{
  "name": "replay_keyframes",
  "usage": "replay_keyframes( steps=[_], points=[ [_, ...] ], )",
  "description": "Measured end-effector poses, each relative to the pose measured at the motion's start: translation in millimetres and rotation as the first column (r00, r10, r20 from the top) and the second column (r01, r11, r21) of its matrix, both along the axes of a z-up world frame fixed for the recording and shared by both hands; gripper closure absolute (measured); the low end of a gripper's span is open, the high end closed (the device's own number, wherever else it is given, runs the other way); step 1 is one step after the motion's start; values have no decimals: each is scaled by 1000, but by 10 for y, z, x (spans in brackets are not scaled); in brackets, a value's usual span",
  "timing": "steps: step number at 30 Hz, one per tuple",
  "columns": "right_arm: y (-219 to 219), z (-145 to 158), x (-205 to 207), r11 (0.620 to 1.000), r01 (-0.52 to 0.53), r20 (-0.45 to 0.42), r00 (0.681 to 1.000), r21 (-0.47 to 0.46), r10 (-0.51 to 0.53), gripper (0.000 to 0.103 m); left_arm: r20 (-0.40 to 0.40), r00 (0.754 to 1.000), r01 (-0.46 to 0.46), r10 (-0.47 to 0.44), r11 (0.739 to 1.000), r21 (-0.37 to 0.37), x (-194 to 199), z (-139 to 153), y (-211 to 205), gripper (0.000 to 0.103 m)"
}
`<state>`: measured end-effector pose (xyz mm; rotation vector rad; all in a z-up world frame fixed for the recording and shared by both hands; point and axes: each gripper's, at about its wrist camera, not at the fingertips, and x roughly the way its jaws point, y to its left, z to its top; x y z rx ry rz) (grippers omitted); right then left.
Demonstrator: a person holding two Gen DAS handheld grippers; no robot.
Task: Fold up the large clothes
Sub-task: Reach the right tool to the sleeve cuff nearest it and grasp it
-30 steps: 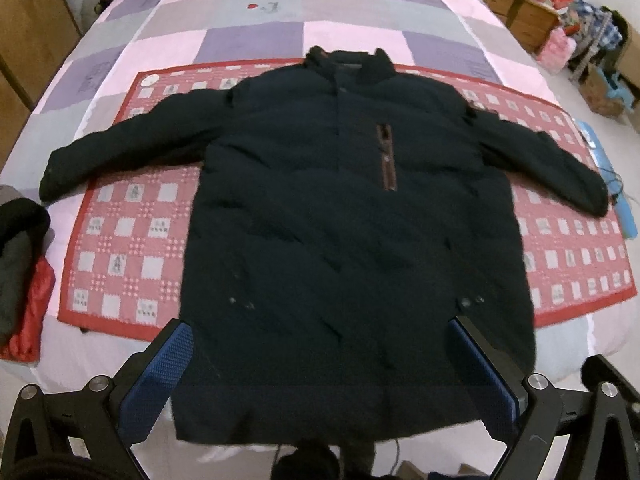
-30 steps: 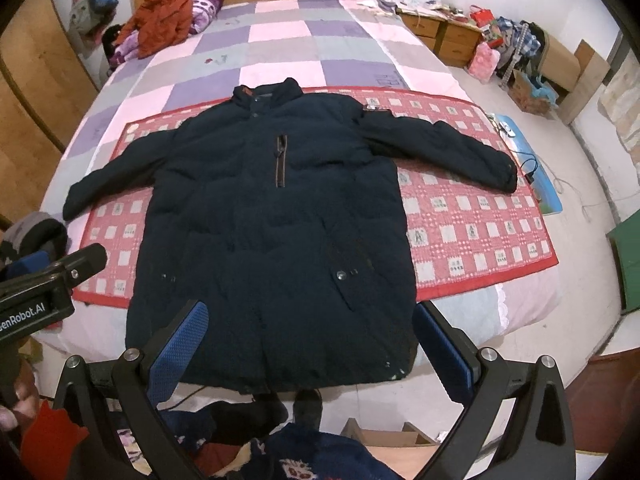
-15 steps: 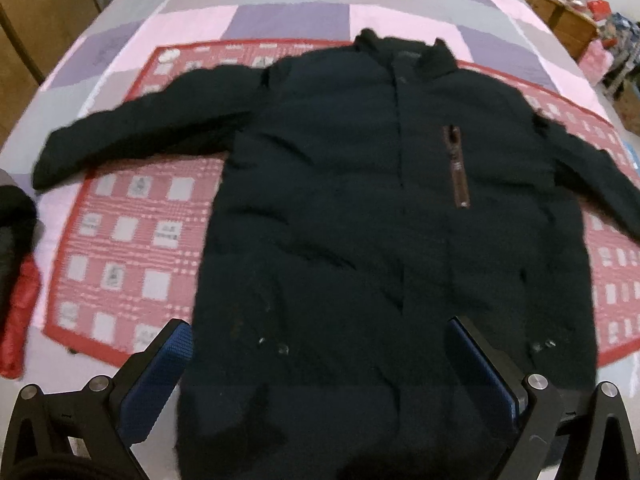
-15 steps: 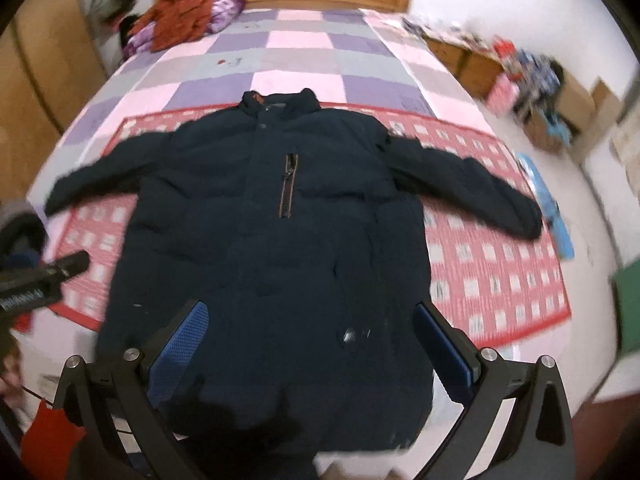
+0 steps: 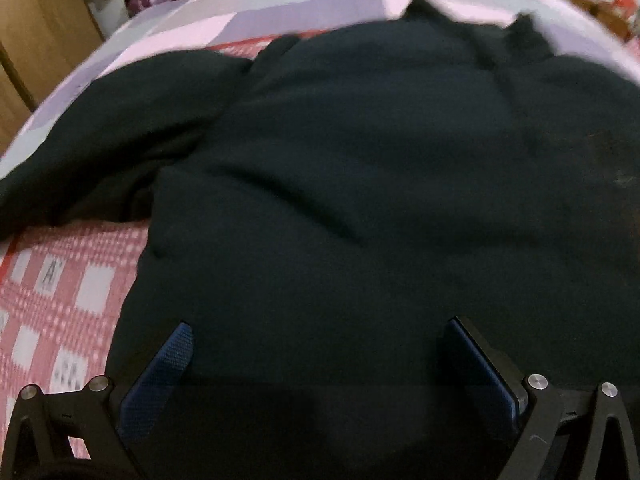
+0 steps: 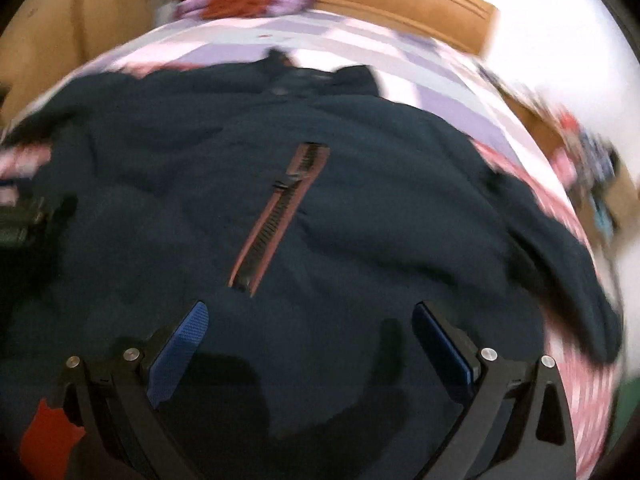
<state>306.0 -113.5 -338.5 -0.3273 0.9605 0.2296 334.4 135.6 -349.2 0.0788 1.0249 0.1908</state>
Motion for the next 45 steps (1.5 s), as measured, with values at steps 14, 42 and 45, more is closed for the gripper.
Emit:
replay_keyframes(
  steps=[14, 42, 45],
  points=[
    [-1965, 49, -133, 941, 333, 98, 940, -60, -327, 0, 53, 998, -34, 37, 998, -56, -622, 135, 677, 0],
    [-1652, -105, -2515, 924, 280, -154, 933, -259, -326, 2, -78, 996, 29, -33, 998, -52, -2730, 2, 923, 0],
    [-2069, -79, -2586, 858, 444, -199, 844, -260, -497, 2, -105, 994, 8, -12, 999, -31, -2769, 60, 1048, 0]
  ],
)
